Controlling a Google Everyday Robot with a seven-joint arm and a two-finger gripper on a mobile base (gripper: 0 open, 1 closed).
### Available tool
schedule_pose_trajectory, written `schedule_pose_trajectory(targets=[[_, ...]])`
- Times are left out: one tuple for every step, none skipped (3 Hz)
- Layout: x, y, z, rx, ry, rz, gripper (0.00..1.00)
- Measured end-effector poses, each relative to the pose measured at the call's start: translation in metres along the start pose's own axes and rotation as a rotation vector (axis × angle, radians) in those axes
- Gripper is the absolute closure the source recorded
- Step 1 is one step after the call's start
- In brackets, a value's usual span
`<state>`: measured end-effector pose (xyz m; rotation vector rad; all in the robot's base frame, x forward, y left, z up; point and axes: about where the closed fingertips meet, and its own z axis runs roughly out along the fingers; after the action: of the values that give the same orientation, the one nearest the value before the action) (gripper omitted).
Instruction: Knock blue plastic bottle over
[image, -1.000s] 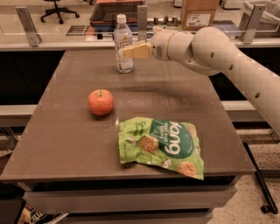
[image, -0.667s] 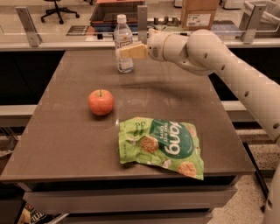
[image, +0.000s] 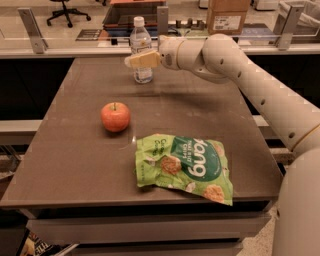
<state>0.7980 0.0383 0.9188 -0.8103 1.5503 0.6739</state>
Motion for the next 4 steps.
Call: schedule_pose_trajectory(targets=[[-0.0006, 0.0020, 0.0016, -0.003, -0.001, 0.000, 0.18], [-0.0004, 0.0044, 0.0043, -0.008, -0.001, 0.000, 0.42], [-0.0002, 0.0064, 0.0064, -0.012, -0.001, 0.001, 0.65], [0.0000, 0.0085, 0.0087, -0.017, -0.001, 0.001, 0.88]])
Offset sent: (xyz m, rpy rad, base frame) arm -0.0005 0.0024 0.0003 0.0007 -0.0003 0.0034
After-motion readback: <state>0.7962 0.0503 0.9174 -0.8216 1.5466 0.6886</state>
